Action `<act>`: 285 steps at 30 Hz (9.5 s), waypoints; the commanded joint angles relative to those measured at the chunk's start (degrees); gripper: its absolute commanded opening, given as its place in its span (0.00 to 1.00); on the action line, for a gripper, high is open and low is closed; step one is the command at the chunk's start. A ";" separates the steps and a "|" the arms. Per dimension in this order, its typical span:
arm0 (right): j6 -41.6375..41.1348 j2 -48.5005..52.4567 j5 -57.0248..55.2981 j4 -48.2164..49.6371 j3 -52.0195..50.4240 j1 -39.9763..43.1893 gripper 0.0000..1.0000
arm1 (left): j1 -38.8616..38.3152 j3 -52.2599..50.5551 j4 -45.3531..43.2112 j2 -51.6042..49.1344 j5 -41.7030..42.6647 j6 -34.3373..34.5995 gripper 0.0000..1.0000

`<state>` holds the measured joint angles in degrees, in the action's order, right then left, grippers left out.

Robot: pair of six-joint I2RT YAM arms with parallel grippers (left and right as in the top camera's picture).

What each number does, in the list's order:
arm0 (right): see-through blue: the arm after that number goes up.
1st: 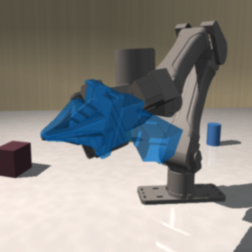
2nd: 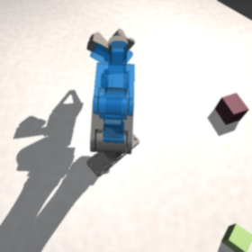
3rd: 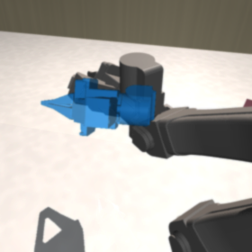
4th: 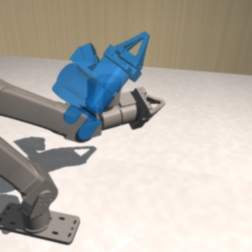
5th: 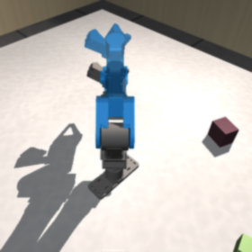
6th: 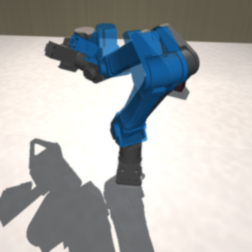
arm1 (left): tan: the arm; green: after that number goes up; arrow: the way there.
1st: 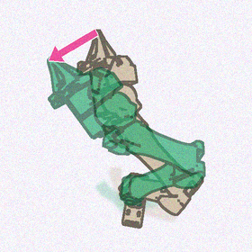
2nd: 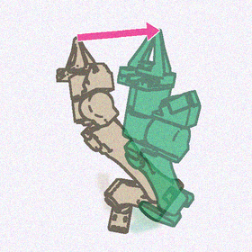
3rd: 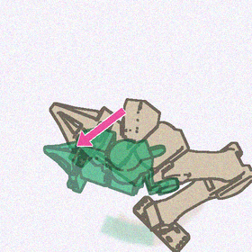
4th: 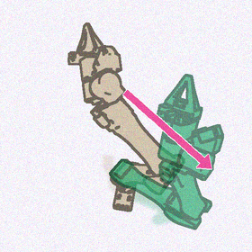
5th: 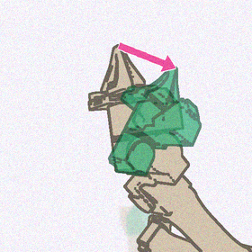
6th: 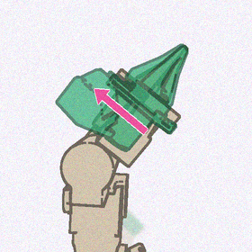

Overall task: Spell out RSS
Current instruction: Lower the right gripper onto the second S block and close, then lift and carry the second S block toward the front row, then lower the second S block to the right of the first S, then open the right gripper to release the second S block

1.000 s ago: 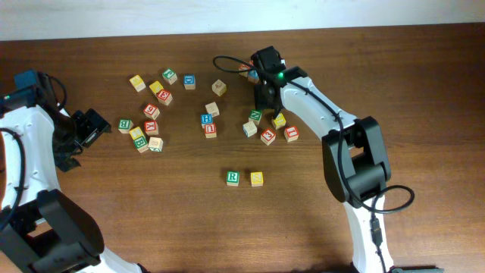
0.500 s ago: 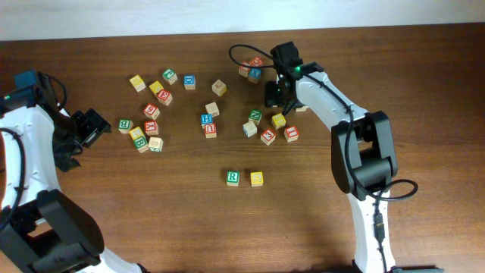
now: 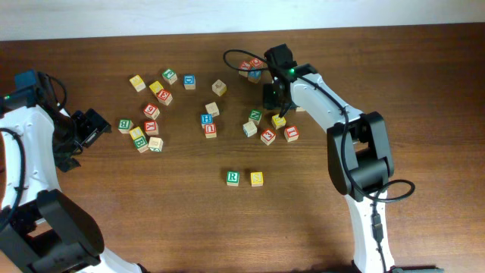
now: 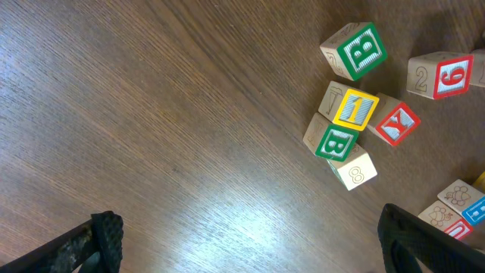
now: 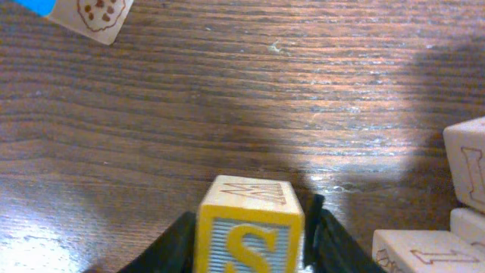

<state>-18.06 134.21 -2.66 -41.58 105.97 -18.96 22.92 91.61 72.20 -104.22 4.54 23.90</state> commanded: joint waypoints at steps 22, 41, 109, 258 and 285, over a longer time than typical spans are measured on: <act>-0.15 0.72 -4.09 0.98 1.64 -1.33 0.32 | 0.13 0.79 0.07 1.16 0.22 0.92 0.99; -0.17 -2.08 -4.04 -3.69 3.58 -1.33 0.20 | 0.13 0.79 0.07 1.16 0.22 0.92 0.99; -12.87 -23.58 8.02 -16.90 -28.20 -13.60 0.17 | 0.13 0.79 0.07 1.16 0.22 0.92 0.99; -7.65 -23.28 13.03 -19.12 -24.90 -10.25 0.36 | 0.13 0.79 0.07 1.16 0.22 0.92 0.99; -5.73 -49.83 -12.37 -48.46 -11.52 10.82 0.98 | 0.13 0.79 0.07 1.16 0.22 0.92 0.99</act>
<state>-24.60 84.23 -13.13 -88.09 94.70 -11.66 22.92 91.61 72.20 -104.22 4.54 23.90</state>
